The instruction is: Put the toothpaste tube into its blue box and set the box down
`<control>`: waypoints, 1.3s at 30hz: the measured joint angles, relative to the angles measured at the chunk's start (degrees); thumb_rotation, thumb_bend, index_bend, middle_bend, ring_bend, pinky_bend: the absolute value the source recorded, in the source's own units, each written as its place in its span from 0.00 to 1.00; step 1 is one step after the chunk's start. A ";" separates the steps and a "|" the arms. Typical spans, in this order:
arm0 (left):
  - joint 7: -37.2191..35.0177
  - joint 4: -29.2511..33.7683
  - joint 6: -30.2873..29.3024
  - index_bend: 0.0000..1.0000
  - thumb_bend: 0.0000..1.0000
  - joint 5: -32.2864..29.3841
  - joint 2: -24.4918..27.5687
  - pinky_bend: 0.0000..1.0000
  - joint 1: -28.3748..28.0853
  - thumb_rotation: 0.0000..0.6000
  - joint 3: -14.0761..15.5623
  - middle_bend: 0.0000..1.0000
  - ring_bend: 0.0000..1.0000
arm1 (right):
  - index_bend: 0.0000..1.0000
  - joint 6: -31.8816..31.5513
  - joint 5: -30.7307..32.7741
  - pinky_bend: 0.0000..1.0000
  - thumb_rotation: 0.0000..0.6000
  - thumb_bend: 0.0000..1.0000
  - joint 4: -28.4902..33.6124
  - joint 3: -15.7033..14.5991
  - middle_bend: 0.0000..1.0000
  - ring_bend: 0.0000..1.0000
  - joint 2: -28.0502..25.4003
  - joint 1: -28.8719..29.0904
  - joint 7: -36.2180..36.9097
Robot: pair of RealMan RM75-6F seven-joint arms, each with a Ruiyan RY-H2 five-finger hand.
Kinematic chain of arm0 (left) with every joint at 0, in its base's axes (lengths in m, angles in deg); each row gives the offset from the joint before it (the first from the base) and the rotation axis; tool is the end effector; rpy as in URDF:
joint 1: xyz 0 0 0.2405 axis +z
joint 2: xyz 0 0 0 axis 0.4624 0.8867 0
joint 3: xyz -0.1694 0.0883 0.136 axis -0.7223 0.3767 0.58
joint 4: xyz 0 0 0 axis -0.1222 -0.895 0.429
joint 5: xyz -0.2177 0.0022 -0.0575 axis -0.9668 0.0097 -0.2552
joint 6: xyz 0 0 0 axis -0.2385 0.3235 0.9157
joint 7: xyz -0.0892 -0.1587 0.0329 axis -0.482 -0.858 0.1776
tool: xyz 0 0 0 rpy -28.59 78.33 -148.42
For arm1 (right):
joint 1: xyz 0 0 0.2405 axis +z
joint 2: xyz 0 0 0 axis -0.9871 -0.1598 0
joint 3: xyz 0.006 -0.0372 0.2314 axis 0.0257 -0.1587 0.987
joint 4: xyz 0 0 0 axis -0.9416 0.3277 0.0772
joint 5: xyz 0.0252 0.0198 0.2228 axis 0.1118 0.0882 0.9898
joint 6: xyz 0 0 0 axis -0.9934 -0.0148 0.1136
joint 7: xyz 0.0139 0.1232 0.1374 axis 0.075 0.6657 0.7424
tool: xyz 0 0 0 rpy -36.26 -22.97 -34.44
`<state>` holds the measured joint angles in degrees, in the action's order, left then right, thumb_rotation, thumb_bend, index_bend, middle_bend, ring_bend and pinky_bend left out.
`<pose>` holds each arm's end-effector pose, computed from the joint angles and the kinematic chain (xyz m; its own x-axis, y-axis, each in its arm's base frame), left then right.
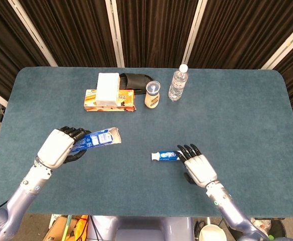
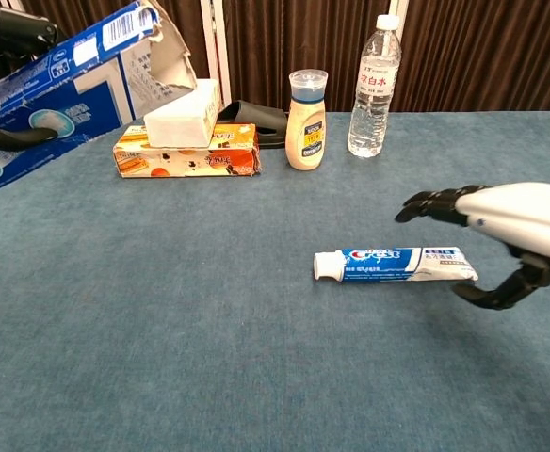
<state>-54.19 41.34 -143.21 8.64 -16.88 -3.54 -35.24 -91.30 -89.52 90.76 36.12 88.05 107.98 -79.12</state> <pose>-0.1261 0.3050 0.0651 0.3667 -0.0450 0.9292 0.7808 -0.5282 -0.3337 -0.1406 -0.2782 -0.0287 0.5360 -0.3363 0.7743 -0.8229 -0.4131 0.3902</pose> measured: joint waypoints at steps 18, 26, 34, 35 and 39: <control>-0.43 -0.15 0.77 0.38 0.42 0.36 -0.32 0.55 0.55 1.00 -0.58 0.52 0.52 | 0.16 0.79 10.65 0.00 1.00 0.43 -9.60 1.26 0.11 0.01 7.97 6.48 -6.07; -0.60 -0.23 1.00 0.38 0.42 0.87 -0.50 0.55 0.60 1.00 -0.78 0.52 0.52 | 0.59 0.55 13.40 0.47 1.00 0.43 -13.53 0.71 0.51 0.43 9.31 7.64 -6.44; -0.94 -0.24 1.27 0.38 0.42 1.03 -0.59 0.55 0.67 1.00 -0.93 0.53 0.52 | 0.99 0.06 13.00 0.82 1.00 0.53 -13.55 -0.68 0.83 0.76 9.13 7.61 -4.95; -0.97 -0.22 1.27 0.38 0.42 1.13 -0.61 0.55 0.70 1.00 -0.90 0.53 0.52 | 1.00 0.02 12.84 0.82 1.00 0.53 -13.25 -0.84 0.84 0.76 8.89 7.57 -4.81; -1.27 -0.07 1.23 0.38 0.42 1.37 -0.71 0.55 0.83 1.00 -0.85 0.53 0.52 | 1.00 -0.63 11.07 0.83 1.00 0.55 -11.28 -1.28 0.84 0.77 7.41 7.26 -3.34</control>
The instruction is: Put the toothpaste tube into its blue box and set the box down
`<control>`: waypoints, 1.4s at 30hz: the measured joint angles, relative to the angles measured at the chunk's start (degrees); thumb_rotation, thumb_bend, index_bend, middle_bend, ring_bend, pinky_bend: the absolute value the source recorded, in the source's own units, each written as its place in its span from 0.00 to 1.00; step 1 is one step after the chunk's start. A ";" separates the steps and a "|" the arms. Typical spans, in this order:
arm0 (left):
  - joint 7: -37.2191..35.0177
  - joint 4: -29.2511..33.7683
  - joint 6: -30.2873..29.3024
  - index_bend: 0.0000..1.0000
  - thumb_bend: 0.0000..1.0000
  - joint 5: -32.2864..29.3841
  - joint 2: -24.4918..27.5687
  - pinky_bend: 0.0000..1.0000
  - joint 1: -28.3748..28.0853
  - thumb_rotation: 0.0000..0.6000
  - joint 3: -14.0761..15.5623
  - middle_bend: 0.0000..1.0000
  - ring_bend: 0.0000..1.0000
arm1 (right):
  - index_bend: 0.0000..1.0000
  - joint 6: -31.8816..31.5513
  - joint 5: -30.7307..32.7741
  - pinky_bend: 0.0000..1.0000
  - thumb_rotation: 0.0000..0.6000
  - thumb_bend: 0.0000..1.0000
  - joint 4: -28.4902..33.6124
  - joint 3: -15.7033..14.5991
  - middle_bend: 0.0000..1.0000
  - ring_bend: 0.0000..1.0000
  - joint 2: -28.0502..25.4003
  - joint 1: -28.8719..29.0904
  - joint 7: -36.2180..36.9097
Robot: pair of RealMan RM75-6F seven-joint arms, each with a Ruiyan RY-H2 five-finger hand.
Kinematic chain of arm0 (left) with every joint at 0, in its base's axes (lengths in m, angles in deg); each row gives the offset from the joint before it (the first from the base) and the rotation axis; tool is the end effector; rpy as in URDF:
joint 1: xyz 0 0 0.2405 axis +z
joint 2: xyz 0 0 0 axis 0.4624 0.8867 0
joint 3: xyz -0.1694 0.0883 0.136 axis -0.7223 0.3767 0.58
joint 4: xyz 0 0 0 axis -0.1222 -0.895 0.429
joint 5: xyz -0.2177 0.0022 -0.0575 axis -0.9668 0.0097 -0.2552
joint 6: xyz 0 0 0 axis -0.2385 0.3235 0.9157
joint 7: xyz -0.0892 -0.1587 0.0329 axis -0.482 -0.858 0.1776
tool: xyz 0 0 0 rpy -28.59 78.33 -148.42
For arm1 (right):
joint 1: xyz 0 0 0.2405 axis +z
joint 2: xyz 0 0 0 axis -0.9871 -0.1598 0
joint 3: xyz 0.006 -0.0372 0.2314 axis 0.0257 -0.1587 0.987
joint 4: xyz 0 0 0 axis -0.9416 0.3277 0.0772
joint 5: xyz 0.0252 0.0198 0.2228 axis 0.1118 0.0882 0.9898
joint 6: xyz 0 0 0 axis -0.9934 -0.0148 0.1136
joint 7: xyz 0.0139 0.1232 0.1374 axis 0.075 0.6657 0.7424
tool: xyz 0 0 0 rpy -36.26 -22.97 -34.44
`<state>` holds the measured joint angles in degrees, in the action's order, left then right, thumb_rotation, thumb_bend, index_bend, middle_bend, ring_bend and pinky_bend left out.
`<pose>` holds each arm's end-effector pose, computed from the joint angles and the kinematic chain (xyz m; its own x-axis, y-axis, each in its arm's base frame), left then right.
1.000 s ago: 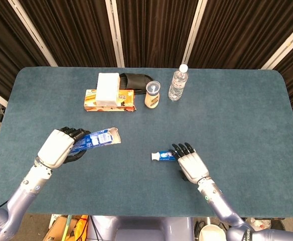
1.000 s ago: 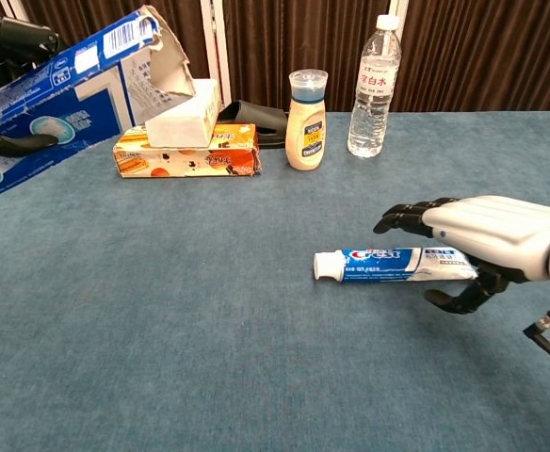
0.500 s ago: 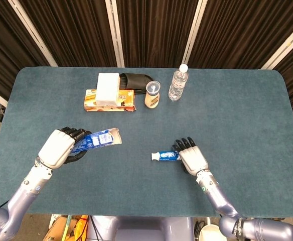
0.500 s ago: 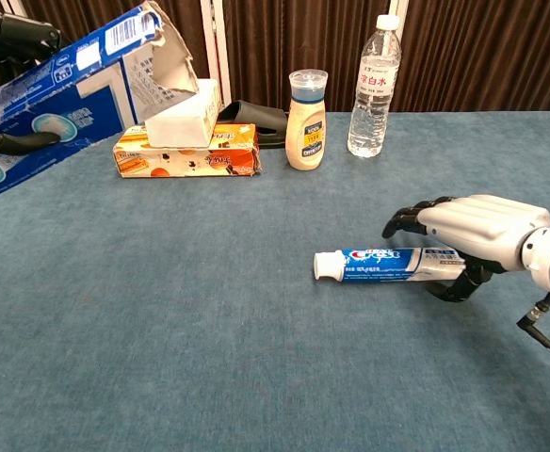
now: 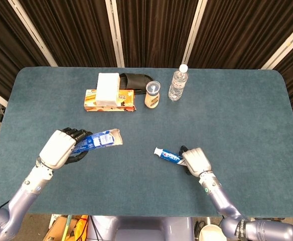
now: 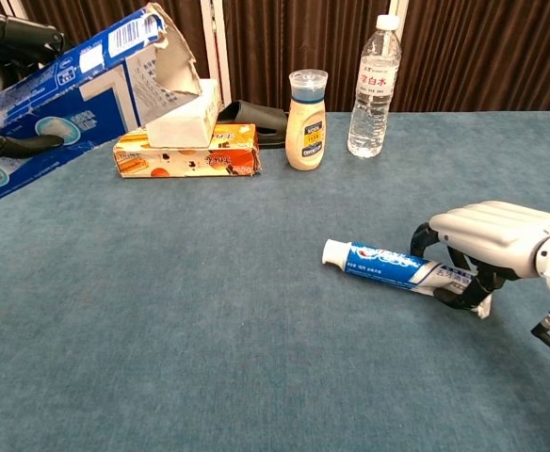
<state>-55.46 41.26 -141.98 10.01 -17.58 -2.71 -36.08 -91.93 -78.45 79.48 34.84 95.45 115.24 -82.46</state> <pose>-0.1237 0.3025 0.0601 0.3478 -0.0233 0.9373 0.7841 -0.5409 -0.3044 -0.1614 -0.3103 -0.0598 0.5896 -0.3588 0.7236 -0.8032 -0.3544 0.4788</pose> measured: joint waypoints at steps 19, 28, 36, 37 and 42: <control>-3.77 -1.22 4.23 0.38 0.42 -2.99 -5.64 0.55 -2.38 1.00 -1.89 0.53 0.52 | 1.00 -7.61 -19.25 0.83 1.00 0.55 10.33 5.18 0.85 0.77 -19.74 -0.62 13.00; -7.00 -7.36 4.58 0.38 0.42 -3.07 -12.13 0.55 -4.33 1.00 -3.48 0.53 0.52 | 1.00 -11.44 -27.29 0.83 1.00 0.55 7.88 8.58 0.85 0.77 -29.70 -0.60 23.22; -6.18 -9.34 7.62 0.38 0.42 -2.50 -13.28 0.55 -7.48 1.00 -4.69 0.53 0.52 | 1.00 -15.17 -38.15 0.83 1.00 0.55 1.88 9.35 0.85 0.77 -34.88 0.35 29.55; -5.85 -9.10 7.98 0.38 0.42 -2.72 -13.17 0.55 -7.70 1.00 -4.82 0.53 0.52 | 1.00 -15.64 -39.55 0.83 1.00 0.55 0.95 9.30 0.85 0.77 -35.34 0.56 30.34; -4.25 -7.77 9.25 0.38 0.42 -3.67 -12.61 0.55 -8.33 1.00 -5.15 0.53 0.52 | 1.00 -19.03 -47.62 0.83 1.00 0.55 -4.07 8.63 0.85 0.77 -36.94 1.88 33.24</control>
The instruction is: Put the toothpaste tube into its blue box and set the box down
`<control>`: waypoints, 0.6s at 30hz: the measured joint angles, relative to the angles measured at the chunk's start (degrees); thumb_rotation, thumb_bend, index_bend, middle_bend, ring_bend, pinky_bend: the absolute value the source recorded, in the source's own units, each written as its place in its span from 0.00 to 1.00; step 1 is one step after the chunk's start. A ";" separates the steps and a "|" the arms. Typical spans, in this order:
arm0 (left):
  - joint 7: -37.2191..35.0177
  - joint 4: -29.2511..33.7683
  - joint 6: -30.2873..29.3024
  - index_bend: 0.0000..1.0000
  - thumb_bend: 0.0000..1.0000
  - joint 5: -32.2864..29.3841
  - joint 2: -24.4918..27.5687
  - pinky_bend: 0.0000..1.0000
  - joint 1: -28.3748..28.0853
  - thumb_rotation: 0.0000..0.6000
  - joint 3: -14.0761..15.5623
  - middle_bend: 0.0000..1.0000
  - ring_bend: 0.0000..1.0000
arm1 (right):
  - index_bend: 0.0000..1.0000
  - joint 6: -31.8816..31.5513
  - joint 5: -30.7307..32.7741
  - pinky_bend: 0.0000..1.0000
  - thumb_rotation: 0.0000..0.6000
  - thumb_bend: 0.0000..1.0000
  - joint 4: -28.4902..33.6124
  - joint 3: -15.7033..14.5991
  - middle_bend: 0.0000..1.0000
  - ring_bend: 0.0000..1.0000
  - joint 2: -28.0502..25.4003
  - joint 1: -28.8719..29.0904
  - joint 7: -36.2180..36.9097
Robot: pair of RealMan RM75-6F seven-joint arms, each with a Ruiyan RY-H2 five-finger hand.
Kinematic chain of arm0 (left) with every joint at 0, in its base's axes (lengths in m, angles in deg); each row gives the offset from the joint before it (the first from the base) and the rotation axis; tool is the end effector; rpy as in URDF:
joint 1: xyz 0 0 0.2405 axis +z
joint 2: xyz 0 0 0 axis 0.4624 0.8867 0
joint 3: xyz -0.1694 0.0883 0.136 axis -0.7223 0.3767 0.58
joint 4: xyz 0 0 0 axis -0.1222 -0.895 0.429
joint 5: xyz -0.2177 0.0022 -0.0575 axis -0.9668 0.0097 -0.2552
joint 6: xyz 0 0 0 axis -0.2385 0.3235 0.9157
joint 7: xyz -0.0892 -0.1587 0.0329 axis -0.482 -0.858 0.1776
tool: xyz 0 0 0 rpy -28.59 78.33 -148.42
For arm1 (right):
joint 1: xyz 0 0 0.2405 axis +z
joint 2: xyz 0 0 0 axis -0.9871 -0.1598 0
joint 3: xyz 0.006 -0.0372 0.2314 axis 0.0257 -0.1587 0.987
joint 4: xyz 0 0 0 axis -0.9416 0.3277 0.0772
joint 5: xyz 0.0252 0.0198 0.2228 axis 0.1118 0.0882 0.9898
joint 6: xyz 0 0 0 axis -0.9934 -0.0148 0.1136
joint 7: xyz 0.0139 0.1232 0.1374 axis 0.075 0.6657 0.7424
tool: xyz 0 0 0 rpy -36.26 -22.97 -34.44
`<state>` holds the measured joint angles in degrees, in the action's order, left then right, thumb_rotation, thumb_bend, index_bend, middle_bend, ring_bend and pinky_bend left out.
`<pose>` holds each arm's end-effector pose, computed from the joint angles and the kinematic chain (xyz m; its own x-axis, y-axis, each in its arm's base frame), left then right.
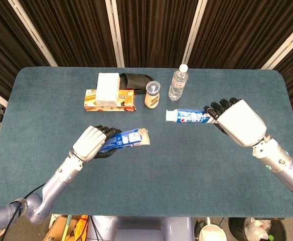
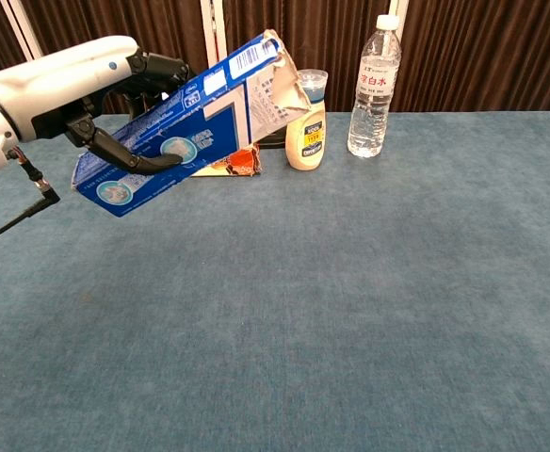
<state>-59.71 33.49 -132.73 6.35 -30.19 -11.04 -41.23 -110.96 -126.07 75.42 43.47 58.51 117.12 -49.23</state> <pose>-0.0699 0.3331 -0.0016 0.2533 0.0968 0.9625 0.7794 -0.6098 -0.1438 -0.0891 -0.3579 0.1918 0.5994 0.4596 0.6553 -0.3474 -0.5882 0.7303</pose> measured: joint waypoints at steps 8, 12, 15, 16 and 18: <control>1.95 2.54 0.81 0.38 0.42 -1.11 0.70 0.55 -0.33 1.00 -0.11 0.53 0.52 | 1.00 -6.09 -12.22 0.83 1.00 0.55 -8.05 -1.66 0.85 0.77 0.68 2.44 -1.46; 2.45 3.60 0.97 0.38 0.42 -1.26 0.94 0.55 -0.60 1.00 -0.28 0.53 0.52 | 1.00 -7.95 -15.37 0.83 1.00 0.55 -11.04 -2.88 0.85 0.77 2.27 3.89 -2.69; 2.64 4.30 0.89 0.38 0.42 -1.20 0.96 0.55 -0.79 1.00 -0.40 0.53 0.52 | 1.00 -8.23 -15.46 0.83 1.00 0.55 -11.73 -3.40 0.85 0.77 3.25 4.11 -2.93; 2.72 4.54 0.89 0.38 0.42 -1.13 0.95 0.55 -0.90 1.00 -0.43 0.53 0.52 | 1.00 -8.26 -15.46 0.83 1.00 0.55 -11.93 -3.53 0.85 0.77 3.50 4.15 -3.07; 2.81 4.86 0.88 0.38 0.42 -1.08 0.88 0.55 -1.05 1.00 -0.50 0.53 0.52 | 1.00 -8.25 -15.23 0.83 1.00 0.55 -12.31 -3.80 0.85 0.77 3.99 4.21 -3.32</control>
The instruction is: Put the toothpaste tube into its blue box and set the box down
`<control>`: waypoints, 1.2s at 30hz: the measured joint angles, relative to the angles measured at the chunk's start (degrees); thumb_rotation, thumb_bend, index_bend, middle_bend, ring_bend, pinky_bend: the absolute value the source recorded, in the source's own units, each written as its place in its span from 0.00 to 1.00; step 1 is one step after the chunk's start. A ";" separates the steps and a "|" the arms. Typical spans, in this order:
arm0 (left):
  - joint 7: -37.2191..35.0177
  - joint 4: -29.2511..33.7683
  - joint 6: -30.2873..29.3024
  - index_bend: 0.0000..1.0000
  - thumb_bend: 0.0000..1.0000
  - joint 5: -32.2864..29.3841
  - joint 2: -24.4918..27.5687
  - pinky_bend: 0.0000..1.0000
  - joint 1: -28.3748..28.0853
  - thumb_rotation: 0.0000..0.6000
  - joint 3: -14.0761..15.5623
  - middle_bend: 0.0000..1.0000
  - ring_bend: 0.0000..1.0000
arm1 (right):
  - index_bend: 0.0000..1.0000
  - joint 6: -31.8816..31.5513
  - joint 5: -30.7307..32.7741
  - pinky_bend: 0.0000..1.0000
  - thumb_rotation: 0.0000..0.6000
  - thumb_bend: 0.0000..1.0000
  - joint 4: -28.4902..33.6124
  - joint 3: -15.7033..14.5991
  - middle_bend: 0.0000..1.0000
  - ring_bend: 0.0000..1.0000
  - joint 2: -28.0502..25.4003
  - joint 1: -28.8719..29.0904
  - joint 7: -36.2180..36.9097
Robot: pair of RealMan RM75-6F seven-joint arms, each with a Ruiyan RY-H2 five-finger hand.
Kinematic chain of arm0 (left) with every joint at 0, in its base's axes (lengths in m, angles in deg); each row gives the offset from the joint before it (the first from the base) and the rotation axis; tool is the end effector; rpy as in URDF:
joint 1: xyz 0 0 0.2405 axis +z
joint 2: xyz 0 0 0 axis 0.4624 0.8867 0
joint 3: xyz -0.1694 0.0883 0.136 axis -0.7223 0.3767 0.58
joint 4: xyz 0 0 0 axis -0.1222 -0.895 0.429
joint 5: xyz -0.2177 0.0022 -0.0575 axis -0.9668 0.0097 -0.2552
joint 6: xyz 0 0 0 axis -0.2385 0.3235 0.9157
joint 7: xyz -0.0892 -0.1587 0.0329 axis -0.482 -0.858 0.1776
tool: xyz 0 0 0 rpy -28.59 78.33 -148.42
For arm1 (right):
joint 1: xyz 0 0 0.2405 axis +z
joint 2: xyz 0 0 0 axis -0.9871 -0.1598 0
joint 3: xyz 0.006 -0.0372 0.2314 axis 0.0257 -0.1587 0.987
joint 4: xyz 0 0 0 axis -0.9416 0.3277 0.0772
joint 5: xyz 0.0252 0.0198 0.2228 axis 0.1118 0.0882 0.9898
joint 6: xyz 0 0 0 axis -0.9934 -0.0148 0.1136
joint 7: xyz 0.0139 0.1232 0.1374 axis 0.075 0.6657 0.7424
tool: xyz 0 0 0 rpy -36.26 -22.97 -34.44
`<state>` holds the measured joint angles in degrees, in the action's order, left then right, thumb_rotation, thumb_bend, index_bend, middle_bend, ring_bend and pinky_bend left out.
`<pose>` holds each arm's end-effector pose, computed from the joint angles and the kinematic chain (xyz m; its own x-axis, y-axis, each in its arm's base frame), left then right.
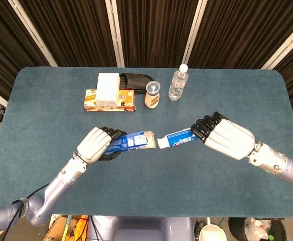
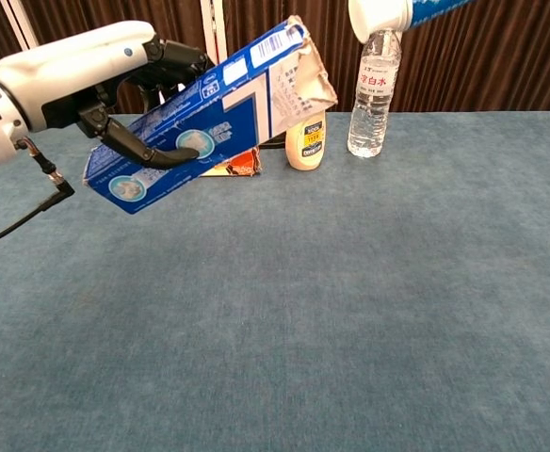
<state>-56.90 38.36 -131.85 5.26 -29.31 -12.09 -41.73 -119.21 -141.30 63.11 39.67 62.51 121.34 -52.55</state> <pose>-0.0486 0.3237 -0.0004 0.2431 0.1119 0.9635 0.7654 -0.6324 -0.1197 -0.0886 -0.3444 0.1724 0.5589 0.6594 0.5029 0.0001 -0.6065 0.7951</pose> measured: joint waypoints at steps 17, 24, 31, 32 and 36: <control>1.70 2.13 -0.04 0.38 0.42 -1.78 -2.36 0.55 -0.64 1.00 -0.46 0.53 0.52 | 1.00 0.29 1.31 0.83 1.00 0.55 -0.61 -1.19 0.85 0.77 1.51 0.57 -2.31; 4.61 4.65 0.65 0.37 0.42 -4.38 -2.90 0.55 -1.17 1.00 -1.58 0.53 0.52 | 1.00 -0.15 1.28 0.83 1.00 0.55 -0.84 -1.60 0.85 0.77 1.78 0.81 -2.83; 8.65 8.72 2.62 0.37 0.42 -8.81 -2.16 0.55 -1.94 1.00 -2.63 0.53 0.52 | 1.00 -0.76 0.97 0.83 1.00 0.55 -1.16 -2.14 0.85 0.77 2.21 0.99 -3.01; 9.13 9.16 2.84 0.37 0.42 -9.35 -2.06 0.55 -2.05 1.00 -2.75 0.53 0.52 | 1.00 -0.88 0.89 0.83 1.00 0.55 -1.20 -2.21 0.85 0.77 2.27 1.02 -3.05; 10.57 10.51 3.54 0.37 0.42 -11.23 -1.86 0.56 -2.45 1.00 -3.13 0.53 0.52 | 1.00 -1.24 0.78 0.83 1.00 0.55 -1.31 -2.39 0.85 0.77 2.47 1.11 -3.25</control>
<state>-46.33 48.86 -128.31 -5.97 -31.18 -14.55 -44.86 -120.46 -140.52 61.79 37.28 64.98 122.45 -55.80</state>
